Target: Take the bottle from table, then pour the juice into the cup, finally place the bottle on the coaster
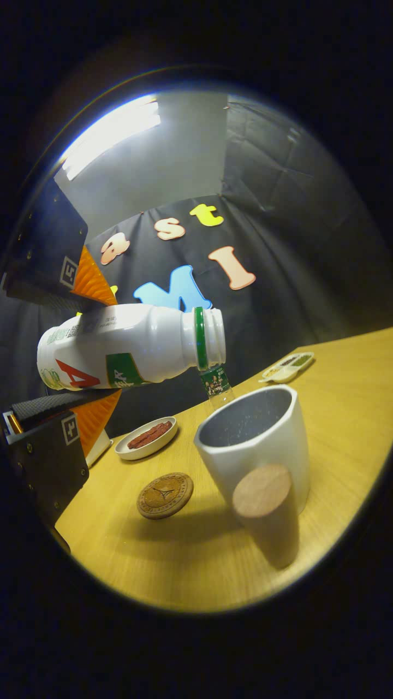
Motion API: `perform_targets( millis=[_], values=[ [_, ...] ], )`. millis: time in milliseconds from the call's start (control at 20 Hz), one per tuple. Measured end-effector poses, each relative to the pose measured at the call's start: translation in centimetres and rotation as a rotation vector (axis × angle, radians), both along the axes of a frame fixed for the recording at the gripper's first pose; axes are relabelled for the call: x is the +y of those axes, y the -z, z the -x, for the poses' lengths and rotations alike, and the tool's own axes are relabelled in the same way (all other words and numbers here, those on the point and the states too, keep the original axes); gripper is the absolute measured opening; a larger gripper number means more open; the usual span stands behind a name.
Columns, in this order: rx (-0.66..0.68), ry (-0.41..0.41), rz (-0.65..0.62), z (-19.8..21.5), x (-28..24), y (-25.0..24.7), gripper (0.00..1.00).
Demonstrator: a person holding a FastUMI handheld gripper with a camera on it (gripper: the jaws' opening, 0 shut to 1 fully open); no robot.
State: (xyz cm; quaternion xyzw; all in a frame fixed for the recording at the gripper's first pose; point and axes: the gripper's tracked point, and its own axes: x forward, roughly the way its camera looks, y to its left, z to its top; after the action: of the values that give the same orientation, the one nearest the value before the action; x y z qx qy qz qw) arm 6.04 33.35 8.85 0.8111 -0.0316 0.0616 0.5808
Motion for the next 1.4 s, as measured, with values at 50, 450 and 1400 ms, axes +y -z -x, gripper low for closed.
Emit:
perform_targets(
  millis=[50, 450, 1400],
  values=[
    [-0.002, -0.002, 0.070, -0.3, 0.1, -0.3, 0.68],
    [0.100, -0.004, 0.550, -0.9, 0.1, 3.5, 0.68],
    [0.174, 0.062, 1.533, -4.8, 0.4, 6.4, 0.68]
  ],
)
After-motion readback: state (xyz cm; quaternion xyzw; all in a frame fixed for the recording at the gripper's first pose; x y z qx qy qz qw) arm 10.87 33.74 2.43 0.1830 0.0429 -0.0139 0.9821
